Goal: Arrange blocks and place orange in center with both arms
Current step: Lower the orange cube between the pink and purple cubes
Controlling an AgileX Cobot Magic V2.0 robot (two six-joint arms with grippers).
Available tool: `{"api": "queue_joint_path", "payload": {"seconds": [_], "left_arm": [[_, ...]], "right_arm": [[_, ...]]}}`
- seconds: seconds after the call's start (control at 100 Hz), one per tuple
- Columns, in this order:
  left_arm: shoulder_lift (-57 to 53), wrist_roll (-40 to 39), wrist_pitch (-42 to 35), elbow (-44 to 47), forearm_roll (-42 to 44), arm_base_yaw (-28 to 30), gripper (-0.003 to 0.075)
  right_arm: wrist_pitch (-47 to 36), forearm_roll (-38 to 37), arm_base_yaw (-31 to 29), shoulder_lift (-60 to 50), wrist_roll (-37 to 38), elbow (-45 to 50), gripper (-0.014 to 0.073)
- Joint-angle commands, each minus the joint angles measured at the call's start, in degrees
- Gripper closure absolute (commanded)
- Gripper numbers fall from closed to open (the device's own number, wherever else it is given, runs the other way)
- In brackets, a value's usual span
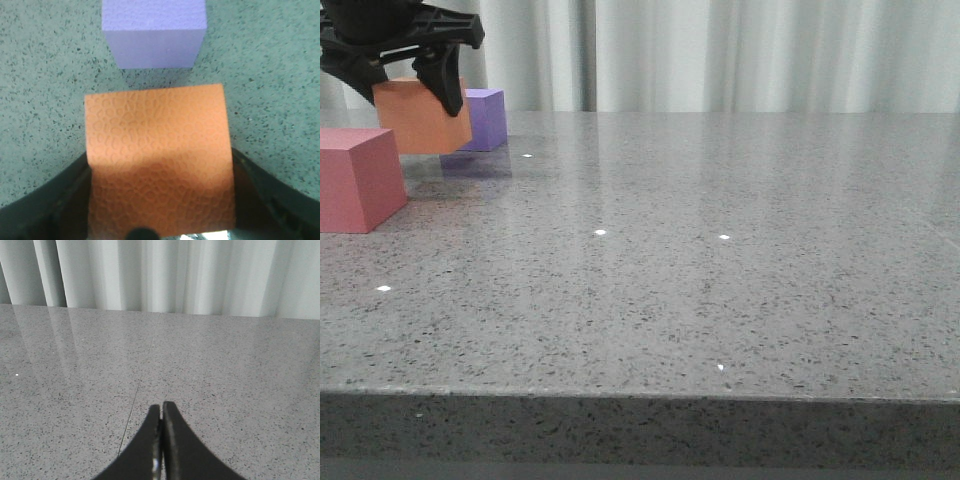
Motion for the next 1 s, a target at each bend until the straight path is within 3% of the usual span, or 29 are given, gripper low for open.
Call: {"api": "queue_joint_path", "payload": {"seconds": [0.0,0.99], "left_arm": [[-2.7,0.0,-2.6,-1.5,0.0,0.5,0.0438],[-1.1,1.5,-4.6,2.7,0.0,0.5,0.0418]], "right_arm": [[-4.8,-0.8,-0.3,0.4,-0.4,-1.4,0.0662],[-4.8,-0.8,-0.3,0.4,-0.4,-1.4,0.0662]]}}
